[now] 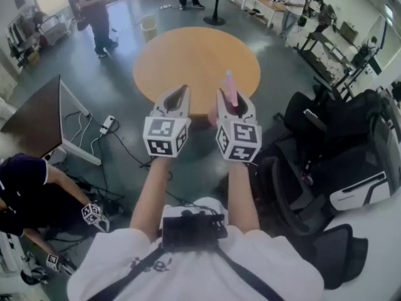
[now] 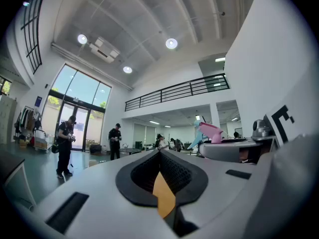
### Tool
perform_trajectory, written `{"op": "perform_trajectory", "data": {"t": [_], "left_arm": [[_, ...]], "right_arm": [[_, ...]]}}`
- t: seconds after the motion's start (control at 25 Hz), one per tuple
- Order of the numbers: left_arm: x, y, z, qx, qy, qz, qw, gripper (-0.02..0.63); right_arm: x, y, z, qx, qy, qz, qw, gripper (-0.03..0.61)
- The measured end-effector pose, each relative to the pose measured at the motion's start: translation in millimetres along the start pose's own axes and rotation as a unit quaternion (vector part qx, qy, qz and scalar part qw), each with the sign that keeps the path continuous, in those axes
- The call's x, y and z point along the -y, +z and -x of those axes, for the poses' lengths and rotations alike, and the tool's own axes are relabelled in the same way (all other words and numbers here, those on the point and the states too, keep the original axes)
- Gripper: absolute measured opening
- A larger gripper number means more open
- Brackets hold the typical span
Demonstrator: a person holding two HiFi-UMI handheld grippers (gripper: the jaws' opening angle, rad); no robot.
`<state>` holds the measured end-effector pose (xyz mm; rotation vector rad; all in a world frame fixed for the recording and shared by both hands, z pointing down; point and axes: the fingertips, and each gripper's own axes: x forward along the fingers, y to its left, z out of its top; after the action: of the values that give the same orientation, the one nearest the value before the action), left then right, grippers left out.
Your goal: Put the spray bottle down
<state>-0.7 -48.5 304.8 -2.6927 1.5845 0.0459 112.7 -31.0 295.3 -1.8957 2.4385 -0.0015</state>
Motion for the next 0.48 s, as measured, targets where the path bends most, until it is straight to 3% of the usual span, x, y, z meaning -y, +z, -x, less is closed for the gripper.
{"op": "perform_trajectory", "data": {"t": [0.48], "left_arm": [[-7.1, -3.4, -5.0, -0.009, 0.014, 0.012, 0.9998, 0.012]], "right_arm": [[-5.9, 2.7, -6.7, 0.003, 0.017, 0.000, 1.000, 0.161]]}}
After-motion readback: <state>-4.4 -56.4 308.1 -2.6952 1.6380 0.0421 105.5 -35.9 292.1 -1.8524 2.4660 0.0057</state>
